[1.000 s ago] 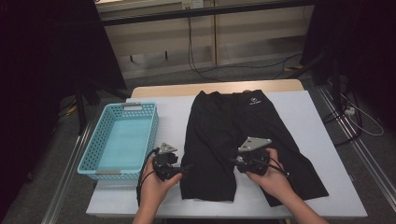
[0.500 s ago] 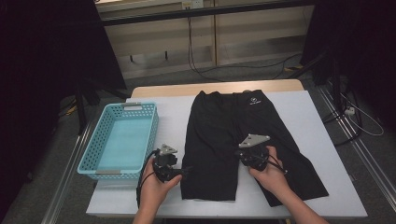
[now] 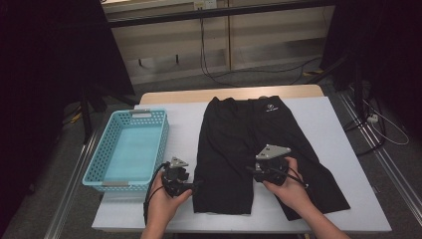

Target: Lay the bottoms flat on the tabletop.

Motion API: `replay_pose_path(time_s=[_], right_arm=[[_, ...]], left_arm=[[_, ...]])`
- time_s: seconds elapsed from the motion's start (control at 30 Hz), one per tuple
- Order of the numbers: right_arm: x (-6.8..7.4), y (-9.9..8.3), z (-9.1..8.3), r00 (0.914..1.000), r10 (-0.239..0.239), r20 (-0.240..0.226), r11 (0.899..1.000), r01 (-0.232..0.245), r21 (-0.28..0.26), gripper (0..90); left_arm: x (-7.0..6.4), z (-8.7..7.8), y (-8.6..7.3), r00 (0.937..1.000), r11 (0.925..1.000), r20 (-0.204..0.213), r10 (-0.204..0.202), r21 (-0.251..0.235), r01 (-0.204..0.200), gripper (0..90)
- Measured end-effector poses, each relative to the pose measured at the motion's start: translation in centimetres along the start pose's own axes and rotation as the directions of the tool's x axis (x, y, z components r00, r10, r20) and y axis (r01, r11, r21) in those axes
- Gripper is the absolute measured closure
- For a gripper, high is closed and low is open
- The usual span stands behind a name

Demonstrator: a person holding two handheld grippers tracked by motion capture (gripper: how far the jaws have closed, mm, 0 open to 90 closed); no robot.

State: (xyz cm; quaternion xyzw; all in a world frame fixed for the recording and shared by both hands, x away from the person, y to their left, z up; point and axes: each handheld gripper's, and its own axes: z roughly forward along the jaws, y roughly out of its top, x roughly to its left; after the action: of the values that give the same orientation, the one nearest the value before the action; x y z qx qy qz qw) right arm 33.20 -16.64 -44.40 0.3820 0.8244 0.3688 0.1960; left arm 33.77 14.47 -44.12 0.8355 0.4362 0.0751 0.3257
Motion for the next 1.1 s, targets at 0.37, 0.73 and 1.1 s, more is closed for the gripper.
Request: replay_pose_path(time_s=[0.37,0.73,1.1], right_arm=[[0.8,-0.4,-1.2,0.9986,-0.004,-0.052,1.000,0.004,-0.015,46.3],[1.0,-0.4,-1.4,0.9967,-0.017,-0.079,1.000,0.016,-0.014,45.4],[1.7,-0.4,-1.4,0.9940,-0.041,-0.101,0.999,0.041,-0.002,42.7]], left_arm=[[-0.4,-0.3,-0.2,0.9977,0.9972,0.022,-0.064,0.041,0.063,77.7],[-0.1,-2.1,0.4,0.9947,0.9924,-0.009,-0.103,0.067,0.103,90.0],[0.5,-2.4,0.1,0.9931,0.9901,-0.010,-0.116,0.078,0.117,89.9]])
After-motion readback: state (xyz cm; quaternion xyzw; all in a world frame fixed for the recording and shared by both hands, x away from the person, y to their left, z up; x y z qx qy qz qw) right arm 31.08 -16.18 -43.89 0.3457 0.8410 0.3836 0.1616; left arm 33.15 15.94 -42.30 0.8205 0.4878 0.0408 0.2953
